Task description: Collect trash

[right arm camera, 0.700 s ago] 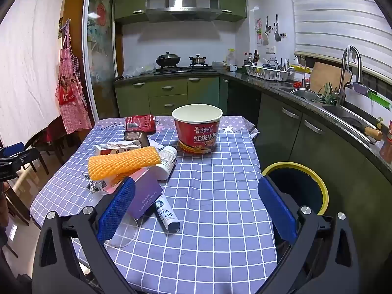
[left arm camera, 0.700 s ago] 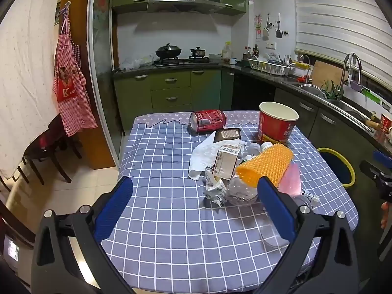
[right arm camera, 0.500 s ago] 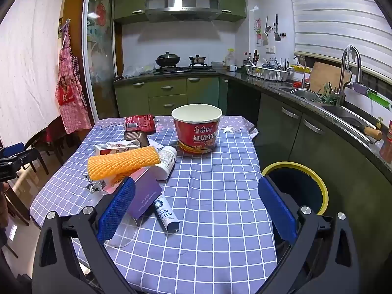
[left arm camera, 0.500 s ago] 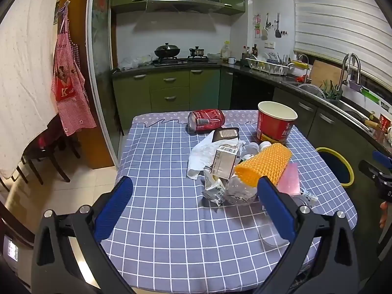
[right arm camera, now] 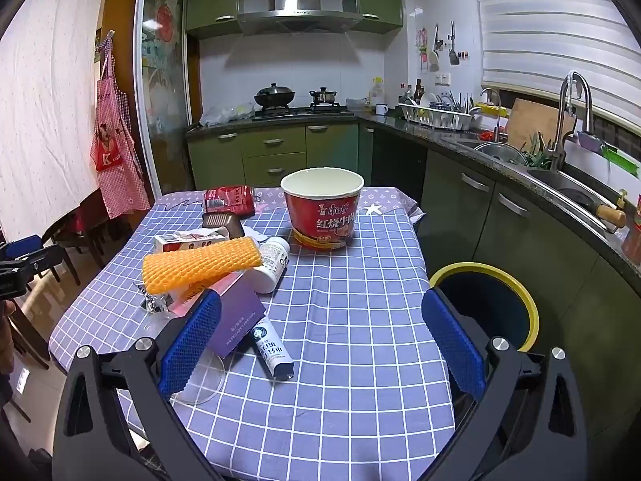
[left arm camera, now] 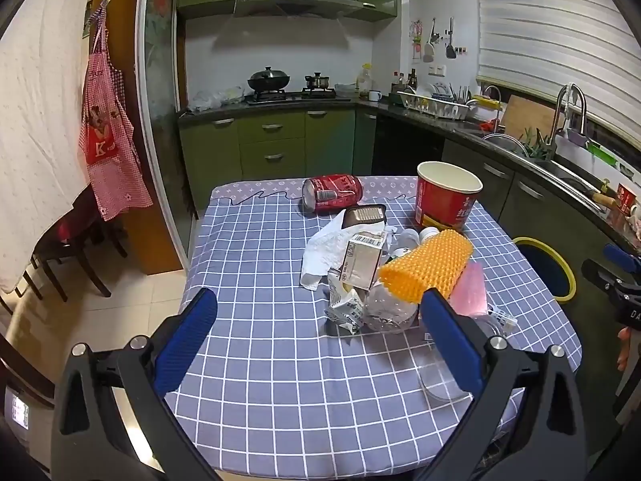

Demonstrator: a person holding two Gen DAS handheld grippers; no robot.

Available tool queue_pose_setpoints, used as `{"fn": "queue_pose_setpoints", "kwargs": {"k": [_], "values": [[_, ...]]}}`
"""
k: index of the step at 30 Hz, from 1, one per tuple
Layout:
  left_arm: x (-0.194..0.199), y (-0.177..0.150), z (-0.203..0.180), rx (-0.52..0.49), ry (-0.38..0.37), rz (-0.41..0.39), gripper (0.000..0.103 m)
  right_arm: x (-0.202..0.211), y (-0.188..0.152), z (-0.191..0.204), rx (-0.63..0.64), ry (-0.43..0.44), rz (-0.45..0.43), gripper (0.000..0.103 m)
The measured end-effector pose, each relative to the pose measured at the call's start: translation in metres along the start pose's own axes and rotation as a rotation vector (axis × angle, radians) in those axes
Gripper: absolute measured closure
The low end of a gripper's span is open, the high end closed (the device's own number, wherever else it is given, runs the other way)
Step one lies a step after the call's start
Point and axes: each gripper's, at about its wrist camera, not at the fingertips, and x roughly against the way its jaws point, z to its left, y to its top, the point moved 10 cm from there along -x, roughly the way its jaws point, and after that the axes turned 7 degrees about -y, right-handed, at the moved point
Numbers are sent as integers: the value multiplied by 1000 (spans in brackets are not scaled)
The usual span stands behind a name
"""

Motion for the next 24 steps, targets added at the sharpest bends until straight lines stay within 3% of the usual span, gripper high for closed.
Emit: {"fn": "queue_pose_setpoints", "kwargs": {"k": [24], "values": [[-4, -4, -7, -1, -25, 10, 6, -1, -1, -1, -5, 2, 4, 4]]}}
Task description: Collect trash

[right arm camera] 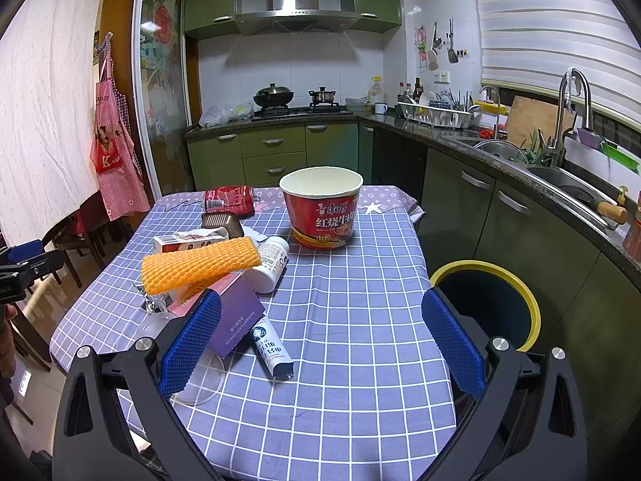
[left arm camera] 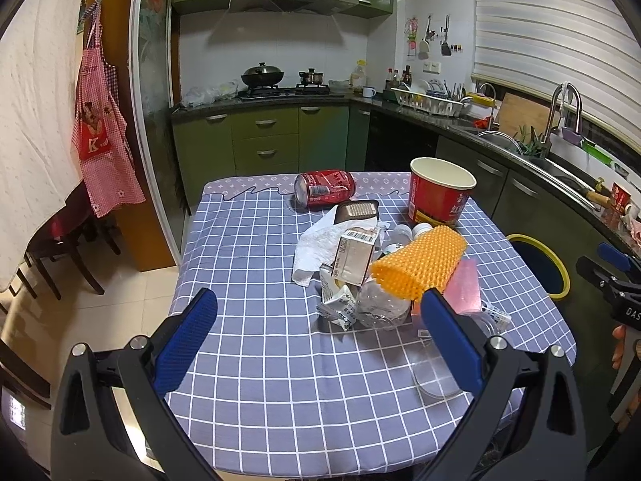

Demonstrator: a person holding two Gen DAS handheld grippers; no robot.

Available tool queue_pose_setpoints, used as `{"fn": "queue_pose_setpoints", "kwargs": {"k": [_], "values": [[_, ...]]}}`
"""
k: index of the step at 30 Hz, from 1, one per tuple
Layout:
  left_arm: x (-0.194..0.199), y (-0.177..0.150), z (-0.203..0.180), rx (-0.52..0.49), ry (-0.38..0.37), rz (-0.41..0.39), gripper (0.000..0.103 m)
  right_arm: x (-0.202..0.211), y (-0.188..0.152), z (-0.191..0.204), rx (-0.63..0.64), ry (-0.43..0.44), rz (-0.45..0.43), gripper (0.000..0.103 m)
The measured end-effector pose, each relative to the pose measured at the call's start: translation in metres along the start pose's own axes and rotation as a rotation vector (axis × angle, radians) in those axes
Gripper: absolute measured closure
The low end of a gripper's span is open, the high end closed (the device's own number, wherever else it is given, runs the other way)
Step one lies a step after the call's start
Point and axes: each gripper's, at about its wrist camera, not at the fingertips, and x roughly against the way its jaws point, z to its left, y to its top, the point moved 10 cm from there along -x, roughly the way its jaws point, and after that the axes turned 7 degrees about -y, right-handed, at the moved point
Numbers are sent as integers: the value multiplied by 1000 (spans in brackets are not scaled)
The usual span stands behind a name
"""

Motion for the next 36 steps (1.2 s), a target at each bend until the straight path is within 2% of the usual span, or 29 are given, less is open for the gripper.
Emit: {"fn": "queue_pose_setpoints", "kwargs": {"k": [36], "values": [[-4, -3, -1, 1, -10, 16, 6, -1, -2, 3, -2, 5, 5, 4]]}}
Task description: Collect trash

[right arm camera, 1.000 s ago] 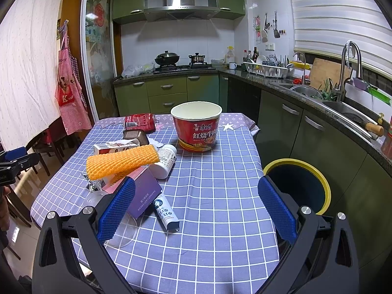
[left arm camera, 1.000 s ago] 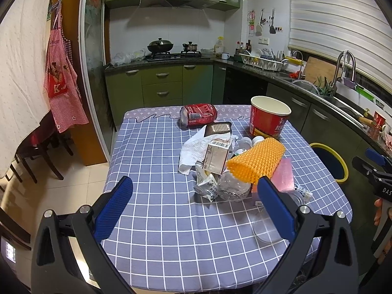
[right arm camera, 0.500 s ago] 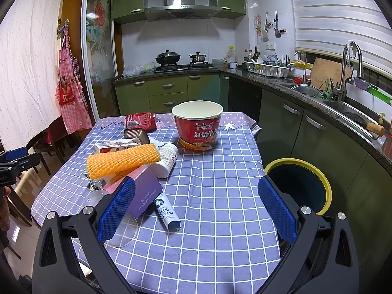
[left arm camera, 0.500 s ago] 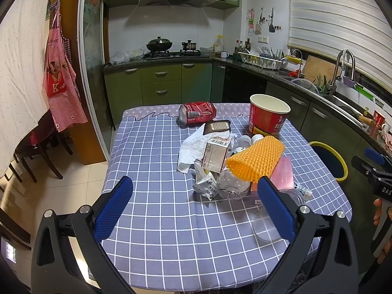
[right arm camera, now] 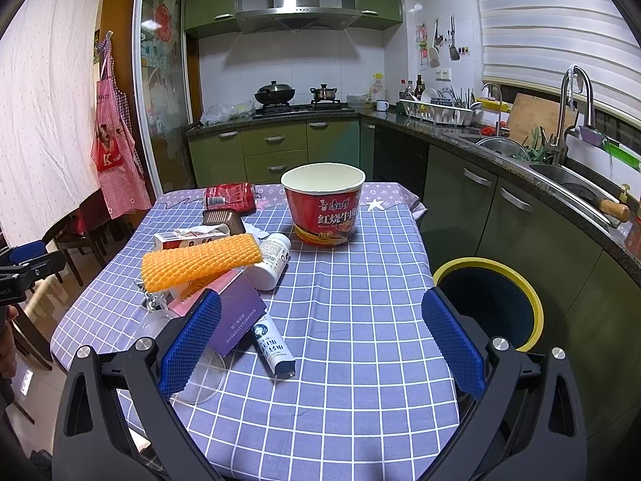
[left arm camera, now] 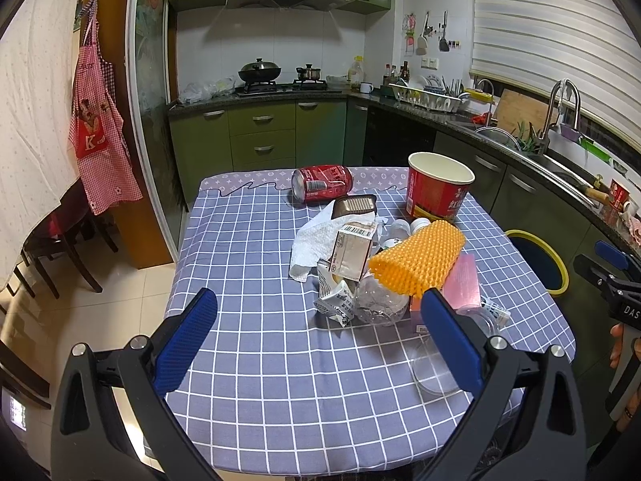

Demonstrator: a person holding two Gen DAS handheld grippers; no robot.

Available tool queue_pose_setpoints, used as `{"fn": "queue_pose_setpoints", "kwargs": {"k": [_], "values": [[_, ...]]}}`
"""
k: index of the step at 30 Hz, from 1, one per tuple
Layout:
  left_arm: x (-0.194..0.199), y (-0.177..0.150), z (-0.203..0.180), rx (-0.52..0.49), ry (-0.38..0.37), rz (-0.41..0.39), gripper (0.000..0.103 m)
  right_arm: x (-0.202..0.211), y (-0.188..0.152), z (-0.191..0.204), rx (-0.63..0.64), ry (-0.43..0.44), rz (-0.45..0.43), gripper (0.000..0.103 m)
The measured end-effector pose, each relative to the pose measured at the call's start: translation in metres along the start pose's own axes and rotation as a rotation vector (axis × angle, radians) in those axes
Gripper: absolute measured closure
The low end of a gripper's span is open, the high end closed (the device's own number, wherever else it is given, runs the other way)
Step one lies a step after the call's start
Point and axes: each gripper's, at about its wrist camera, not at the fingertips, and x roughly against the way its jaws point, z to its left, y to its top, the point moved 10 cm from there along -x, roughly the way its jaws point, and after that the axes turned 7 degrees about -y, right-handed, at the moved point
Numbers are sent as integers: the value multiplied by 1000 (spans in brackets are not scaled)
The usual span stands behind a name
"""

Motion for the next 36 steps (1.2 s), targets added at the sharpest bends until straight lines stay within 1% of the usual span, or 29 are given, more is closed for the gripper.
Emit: {"fn": "queue_pose_setpoints", "kwargs": {"k": [11, 16, 21, 25, 27, 29, 30, 31, 32, 34, 36], "values": [[-2, -1, -2, 1, -5, 6, 6, -4, -4, 1, 1, 0, 5, 4], [-9, -1, -2, 1, -11, 21, 6, -12, -8, 4, -1, 4, 14, 4], [-23, 2, 2, 9, -22, 46, 6, -26, -5, -1, 6, 2, 34, 4], [-44, 16, 15, 11, -8, 67, 6, -40, 12, -5, 48, 6, 64, 4], [-58, 29, 24, 19, -12, 84, 6, -51, 26, -3, 75, 45, 92, 4], [-75, 45, 37, 32, -8, 93, 6, -65, 43, -1, 84, 102, 134, 4], [-84, 55, 45, 31, 5, 87, 6, -76, 58, -1, 79, 143, 165, 4], [-92, 63, 51, 29, 22, 83, 6, -86, 69, -2, 72, 158, 191, 4], [-102, 73, 58, 30, 44, 79, 6, -96, 80, -3, 68, 165, 220, 4], [-116, 88, 65, 30, 51, 67, 6, -119, 100, -5, 69, 172, 270, 4], [-136, 102, 76, 35, 69, 63, 6, -145, 117, -12, 60, 151, 328, 4]]}}
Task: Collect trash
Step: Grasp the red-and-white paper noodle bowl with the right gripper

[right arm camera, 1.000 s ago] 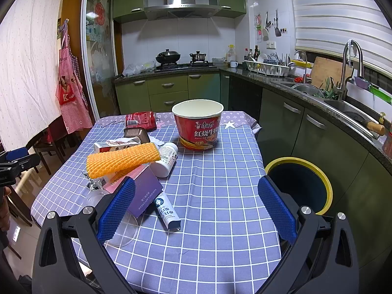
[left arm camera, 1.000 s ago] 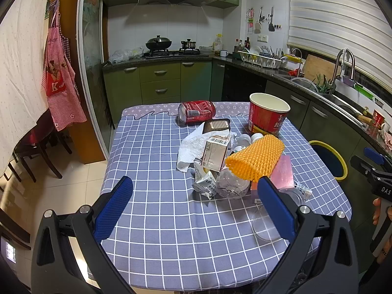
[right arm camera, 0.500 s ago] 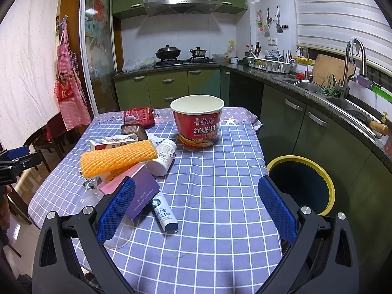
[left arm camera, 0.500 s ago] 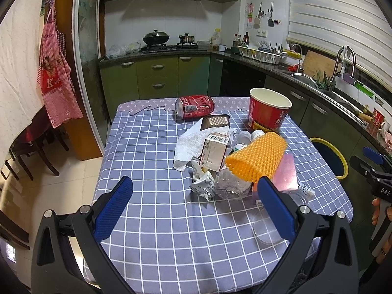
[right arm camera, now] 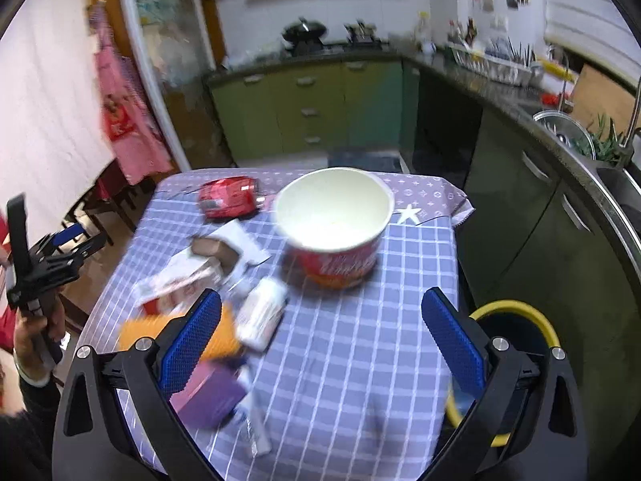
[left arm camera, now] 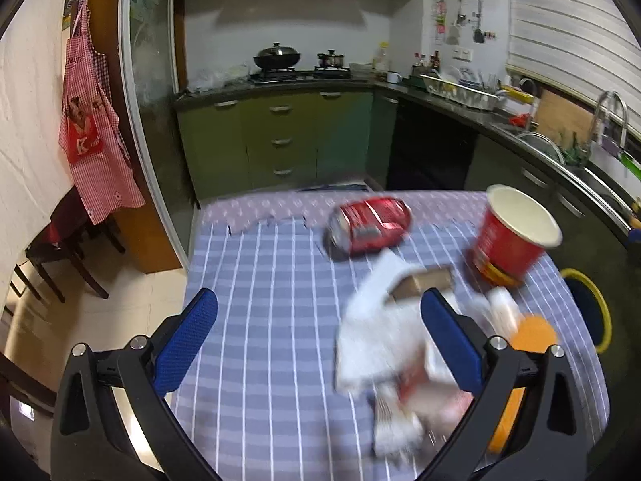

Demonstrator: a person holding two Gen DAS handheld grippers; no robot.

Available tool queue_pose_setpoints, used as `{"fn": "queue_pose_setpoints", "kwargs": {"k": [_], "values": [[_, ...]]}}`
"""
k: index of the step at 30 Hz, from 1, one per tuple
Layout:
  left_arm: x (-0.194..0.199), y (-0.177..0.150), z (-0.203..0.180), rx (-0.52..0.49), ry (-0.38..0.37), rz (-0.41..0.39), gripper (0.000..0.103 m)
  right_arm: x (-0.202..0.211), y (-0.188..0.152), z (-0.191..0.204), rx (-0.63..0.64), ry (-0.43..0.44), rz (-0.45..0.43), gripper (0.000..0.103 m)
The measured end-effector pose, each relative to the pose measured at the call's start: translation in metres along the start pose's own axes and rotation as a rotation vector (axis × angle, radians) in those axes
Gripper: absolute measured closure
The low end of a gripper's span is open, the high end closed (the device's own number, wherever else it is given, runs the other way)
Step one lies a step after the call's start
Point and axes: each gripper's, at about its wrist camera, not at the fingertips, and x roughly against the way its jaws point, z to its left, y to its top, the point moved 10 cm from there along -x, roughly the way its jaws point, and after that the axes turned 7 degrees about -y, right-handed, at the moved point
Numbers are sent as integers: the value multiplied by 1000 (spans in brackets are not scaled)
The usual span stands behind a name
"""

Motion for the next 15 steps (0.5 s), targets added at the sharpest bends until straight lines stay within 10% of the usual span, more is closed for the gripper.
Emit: {"fn": "queue_pose_setpoints", "kwargs": {"k": [15], "values": [[-108, 5, 34, 11, 94, 87, 6, -156, 47, -56, -161, -62, 484, 36]]}}
